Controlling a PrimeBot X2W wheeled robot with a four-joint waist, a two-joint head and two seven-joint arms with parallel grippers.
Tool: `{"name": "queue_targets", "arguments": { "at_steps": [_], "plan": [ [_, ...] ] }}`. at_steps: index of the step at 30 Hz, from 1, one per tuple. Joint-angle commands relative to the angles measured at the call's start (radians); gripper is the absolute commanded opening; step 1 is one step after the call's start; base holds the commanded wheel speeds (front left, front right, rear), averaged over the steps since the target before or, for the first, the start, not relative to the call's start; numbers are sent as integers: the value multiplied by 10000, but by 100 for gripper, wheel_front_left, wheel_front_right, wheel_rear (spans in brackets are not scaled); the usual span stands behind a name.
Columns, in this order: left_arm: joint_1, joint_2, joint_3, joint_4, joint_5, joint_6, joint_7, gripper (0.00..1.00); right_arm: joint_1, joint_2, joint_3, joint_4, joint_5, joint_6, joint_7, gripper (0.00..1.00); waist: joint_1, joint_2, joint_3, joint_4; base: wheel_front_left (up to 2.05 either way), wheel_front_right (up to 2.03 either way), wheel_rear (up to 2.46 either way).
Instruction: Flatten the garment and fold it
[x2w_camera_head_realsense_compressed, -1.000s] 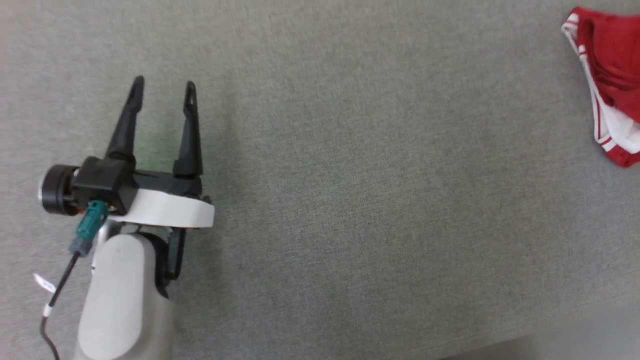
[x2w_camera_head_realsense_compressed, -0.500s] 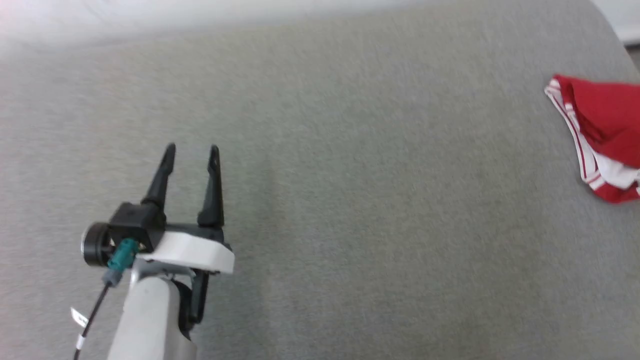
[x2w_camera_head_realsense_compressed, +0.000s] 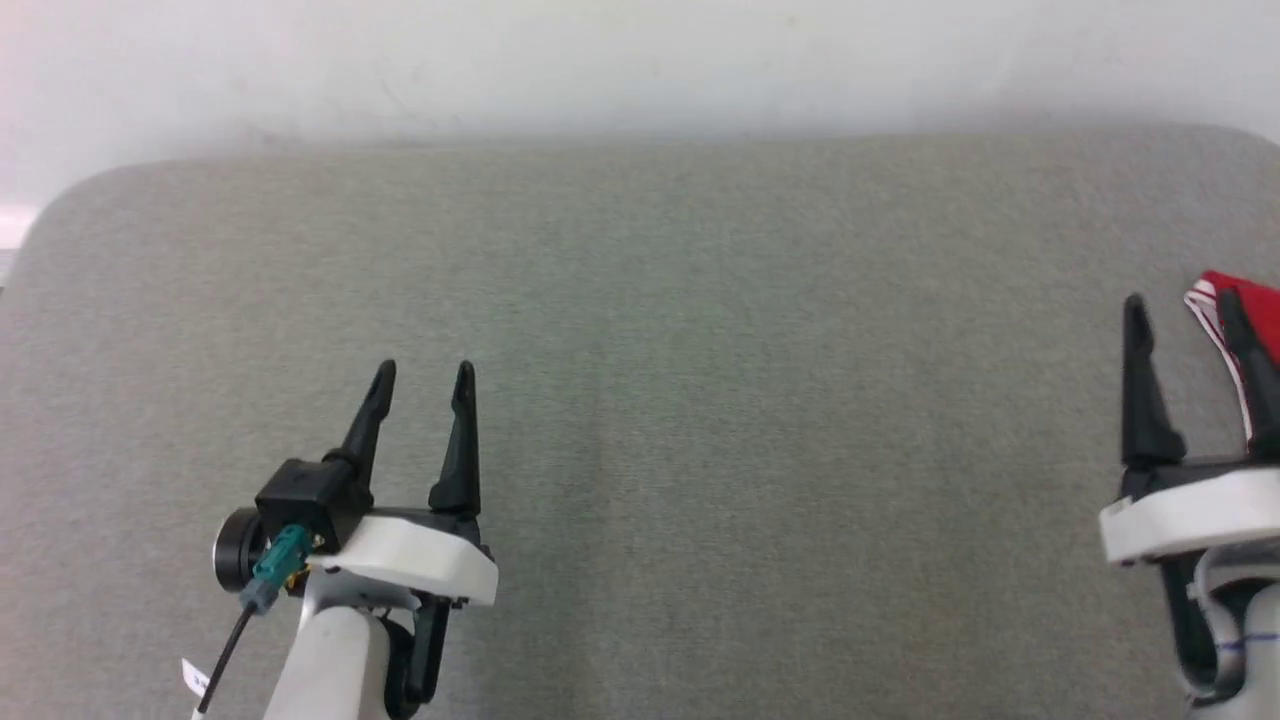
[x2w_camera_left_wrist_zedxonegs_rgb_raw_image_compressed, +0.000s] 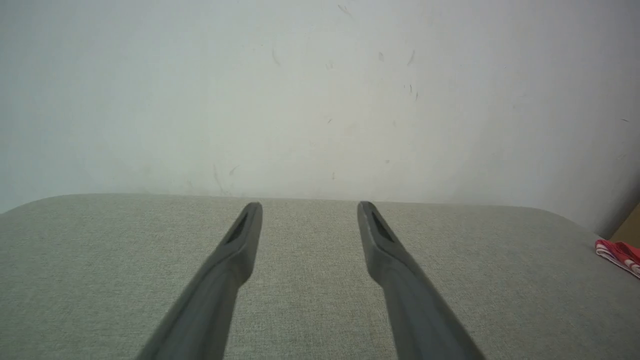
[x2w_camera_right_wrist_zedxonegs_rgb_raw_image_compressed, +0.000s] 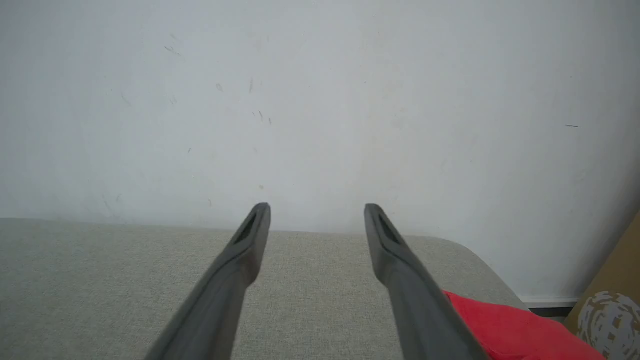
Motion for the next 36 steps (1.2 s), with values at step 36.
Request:
{"name": "queue_targets", "arguments": {
  "at_steps": [36],
  "plan": [
    [1432, -66, -361, 530, -331, 146, -47, 100, 2293, 669, 746, 1013, 496, -21, -1141, 100, 1, 0, -1338, 808, 0, 0, 0]
  ]
}}
